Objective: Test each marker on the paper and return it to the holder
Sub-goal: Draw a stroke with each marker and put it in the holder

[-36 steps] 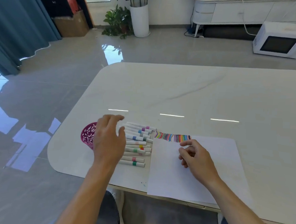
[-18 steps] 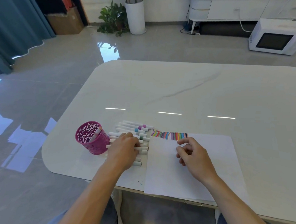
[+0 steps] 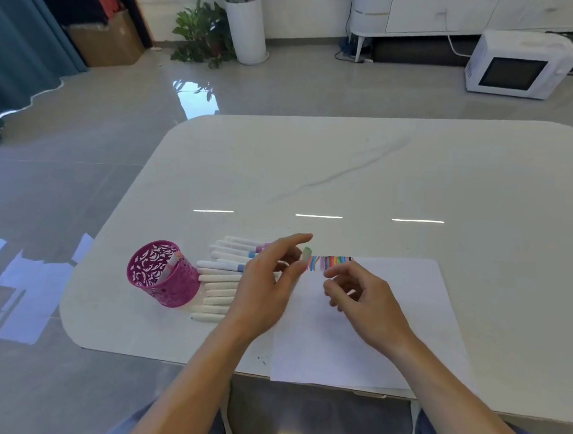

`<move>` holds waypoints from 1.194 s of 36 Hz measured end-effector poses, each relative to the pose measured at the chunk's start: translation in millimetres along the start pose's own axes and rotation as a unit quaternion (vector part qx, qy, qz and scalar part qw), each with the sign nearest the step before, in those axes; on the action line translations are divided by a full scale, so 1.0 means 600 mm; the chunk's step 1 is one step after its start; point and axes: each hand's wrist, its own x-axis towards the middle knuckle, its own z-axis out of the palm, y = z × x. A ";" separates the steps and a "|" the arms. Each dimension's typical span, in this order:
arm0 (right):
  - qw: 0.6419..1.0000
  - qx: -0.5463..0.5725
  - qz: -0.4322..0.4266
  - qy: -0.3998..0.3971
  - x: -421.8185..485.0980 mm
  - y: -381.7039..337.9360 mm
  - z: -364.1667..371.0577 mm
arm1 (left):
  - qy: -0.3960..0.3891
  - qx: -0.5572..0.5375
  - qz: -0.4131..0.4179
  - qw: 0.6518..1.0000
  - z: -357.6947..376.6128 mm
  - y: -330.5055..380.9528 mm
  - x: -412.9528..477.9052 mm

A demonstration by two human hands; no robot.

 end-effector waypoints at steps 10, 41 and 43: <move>0.999 -0.034 -0.023 -0.023 0.004 -0.001 -0.021 | 0.013 -0.130 -0.054 0.990 0.070 0.012 0.010; 0.921 -0.379 -0.060 -0.067 0.014 0.047 -0.108 | -0.162 0.159 0.025 0.974 0.136 -0.008 0.046; 0.925 -0.371 -0.058 -0.059 0.018 0.047 -0.113 | -0.148 0.155 0.028 0.976 0.139 -0.006 0.046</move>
